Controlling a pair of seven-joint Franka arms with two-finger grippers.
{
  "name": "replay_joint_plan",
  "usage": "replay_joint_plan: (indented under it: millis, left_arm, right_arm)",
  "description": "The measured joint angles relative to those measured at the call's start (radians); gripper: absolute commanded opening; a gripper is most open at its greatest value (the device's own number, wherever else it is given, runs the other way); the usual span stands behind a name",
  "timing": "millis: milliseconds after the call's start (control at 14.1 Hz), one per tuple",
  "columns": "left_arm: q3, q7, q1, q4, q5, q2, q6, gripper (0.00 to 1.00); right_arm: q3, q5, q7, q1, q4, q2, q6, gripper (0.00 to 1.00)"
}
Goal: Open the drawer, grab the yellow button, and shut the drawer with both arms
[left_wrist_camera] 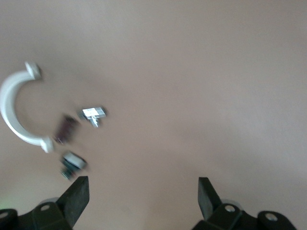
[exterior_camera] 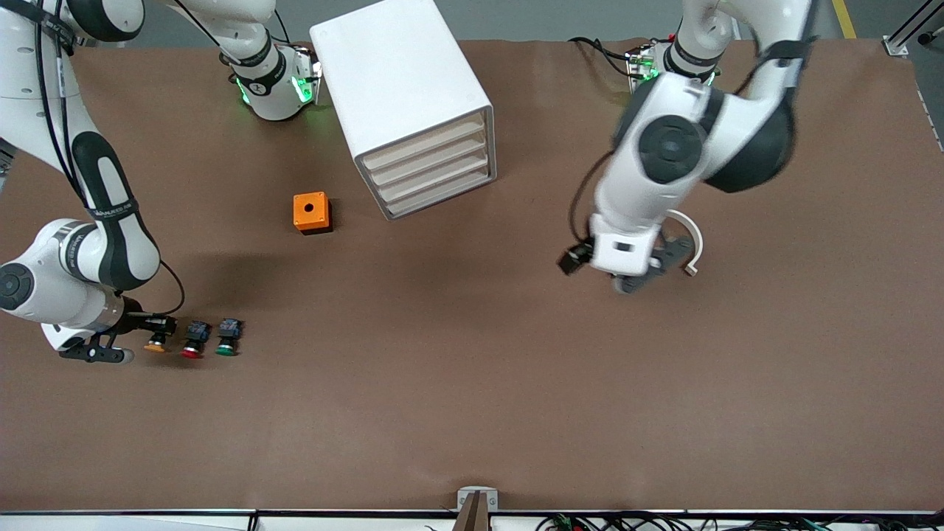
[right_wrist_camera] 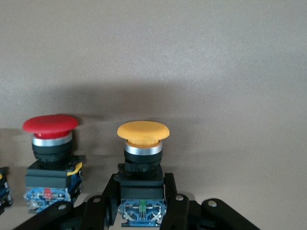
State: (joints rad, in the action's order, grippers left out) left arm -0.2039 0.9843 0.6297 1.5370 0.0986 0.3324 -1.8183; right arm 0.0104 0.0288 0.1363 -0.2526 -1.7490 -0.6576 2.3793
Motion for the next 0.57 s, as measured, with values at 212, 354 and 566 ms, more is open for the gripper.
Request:
replay_joint_plan:
  millis: [212, 354, 566]
  left_arm:
    - [0.0, -0.168, -0.13, -0.004, -0.054, -0.05, 0.059, 1.0]
    - [0.001, -0.27, -0.189, -0.007, -0.091, -0.094, 0.11, 1.0]
    - [0.003, -0.429, -0.266, -0.007, -0.101, -0.158, 0.162, 1.0]
  right_arm:
    - [-0.001, 0.0, 0.0, 0.0, 0.023, -0.019, 0.0, 1.0]
    - [-0.001, 0.0, 0.001, 0.0, 0.035, -0.028, -0.001, 1.0]
    - [-0.001, 0.0, 0.001, -0.002, 0.051, -0.029, -0.023, 1.0]
